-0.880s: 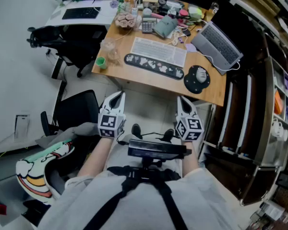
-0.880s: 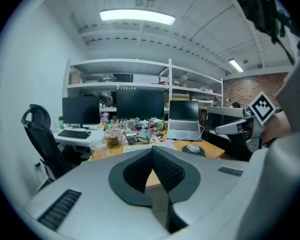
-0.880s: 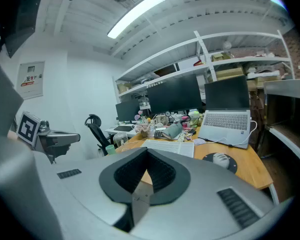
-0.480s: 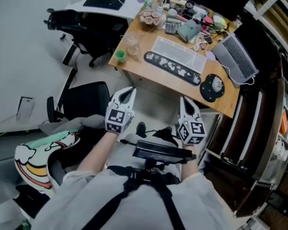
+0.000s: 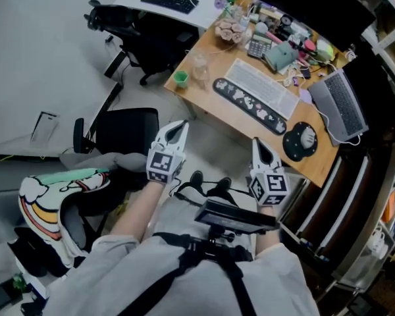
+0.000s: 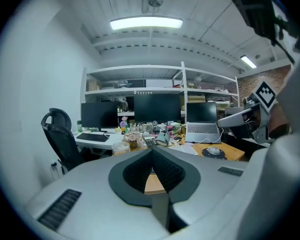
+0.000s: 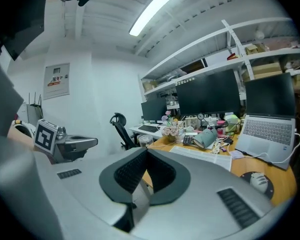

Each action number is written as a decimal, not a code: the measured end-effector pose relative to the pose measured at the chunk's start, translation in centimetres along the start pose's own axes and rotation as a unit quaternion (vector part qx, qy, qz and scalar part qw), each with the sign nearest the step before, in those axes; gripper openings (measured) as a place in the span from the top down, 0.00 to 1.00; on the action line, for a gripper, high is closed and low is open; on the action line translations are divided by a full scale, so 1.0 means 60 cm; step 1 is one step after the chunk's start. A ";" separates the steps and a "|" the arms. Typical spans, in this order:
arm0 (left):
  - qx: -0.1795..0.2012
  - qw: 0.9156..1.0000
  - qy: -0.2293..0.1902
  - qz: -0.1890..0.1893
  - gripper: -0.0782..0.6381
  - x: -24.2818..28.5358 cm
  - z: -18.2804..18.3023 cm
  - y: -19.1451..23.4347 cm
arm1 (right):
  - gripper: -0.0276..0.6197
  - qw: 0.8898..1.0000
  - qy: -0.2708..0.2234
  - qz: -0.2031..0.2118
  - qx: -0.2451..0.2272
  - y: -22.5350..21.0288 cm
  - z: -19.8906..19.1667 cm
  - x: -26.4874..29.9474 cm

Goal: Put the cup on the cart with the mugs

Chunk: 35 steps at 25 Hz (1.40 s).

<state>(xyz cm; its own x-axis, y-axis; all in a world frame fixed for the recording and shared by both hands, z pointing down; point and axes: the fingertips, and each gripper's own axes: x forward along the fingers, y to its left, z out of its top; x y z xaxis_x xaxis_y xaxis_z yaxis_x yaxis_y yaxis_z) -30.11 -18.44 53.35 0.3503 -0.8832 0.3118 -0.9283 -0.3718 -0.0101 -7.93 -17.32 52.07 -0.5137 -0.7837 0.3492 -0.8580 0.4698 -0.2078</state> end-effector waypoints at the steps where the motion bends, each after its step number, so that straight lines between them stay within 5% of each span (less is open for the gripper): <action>1: -0.003 1.000 0.000 0.007 0.88 0.004 -0.004 0.002 | 0.95 1.000 0.002 0.008 -0.002 -0.002 0.000 0.004; 11: -0.030 0.998 0.017 0.051 0.86 0.077 -0.068 0.084 | 0.95 0.999 0.037 0.032 -0.007 -0.021 -0.022 0.077; 24: -0.056 0.995 0.070 0.045 0.29 0.262 -0.181 0.255 | 0.95 0.997 0.077 -0.019 0.021 -0.057 -0.045 0.180; 35: -0.036 0.993 0.111 0.036 0.26 0.377 -0.238 0.321 | 0.95 0.992 0.108 -0.039 0.043 -0.067 -0.084 0.234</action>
<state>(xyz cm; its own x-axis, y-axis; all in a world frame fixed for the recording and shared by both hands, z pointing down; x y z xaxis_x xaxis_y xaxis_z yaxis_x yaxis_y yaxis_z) -41.82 -41.50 73.76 0.2536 -0.8196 0.5138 -0.9594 -0.2808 0.0255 -11.71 -28.17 62.41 -0.4423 -0.7063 0.5527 -0.8964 0.3680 -0.2470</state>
